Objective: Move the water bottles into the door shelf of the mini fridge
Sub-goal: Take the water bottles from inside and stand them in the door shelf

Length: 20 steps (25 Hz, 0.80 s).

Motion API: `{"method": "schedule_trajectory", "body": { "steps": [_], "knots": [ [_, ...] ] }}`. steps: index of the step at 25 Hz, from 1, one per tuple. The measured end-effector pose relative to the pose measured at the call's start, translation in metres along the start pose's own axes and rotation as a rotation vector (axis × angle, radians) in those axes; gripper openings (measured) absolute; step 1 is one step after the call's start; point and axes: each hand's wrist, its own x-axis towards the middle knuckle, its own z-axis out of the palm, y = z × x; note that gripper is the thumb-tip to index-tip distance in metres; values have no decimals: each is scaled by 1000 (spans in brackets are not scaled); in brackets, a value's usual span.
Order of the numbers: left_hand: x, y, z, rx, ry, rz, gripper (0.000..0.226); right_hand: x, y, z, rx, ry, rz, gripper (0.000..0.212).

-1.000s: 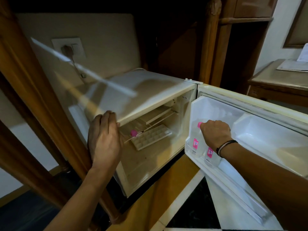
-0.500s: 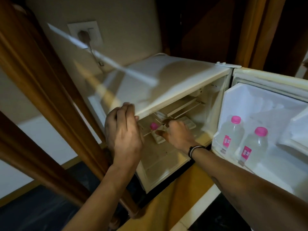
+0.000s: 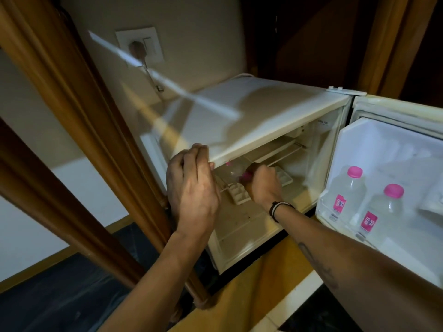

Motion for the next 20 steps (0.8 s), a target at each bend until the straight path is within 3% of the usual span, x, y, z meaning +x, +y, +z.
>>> {"method": "schedule_trajectory", "body": {
  "steps": [4,8,11,14,20],
  "knots": [
    [2,5,-9,175,4,14,37,-17,14,-50,118,-15,-27,12],
    [2,11,-17,267,-44,40,41,-47,18,-121,192,21,-110,22],
    [4,25,-13,321,-70,93,50,-62,12,-180,20,14,-185,25],
    [7,40,-9,319,-99,96,46,-74,18,-214,-280,0,-243,18],
    [10,51,-7,262,-98,3,38,-96,54,-252,-624,-38,-173,16]
  ]
}}
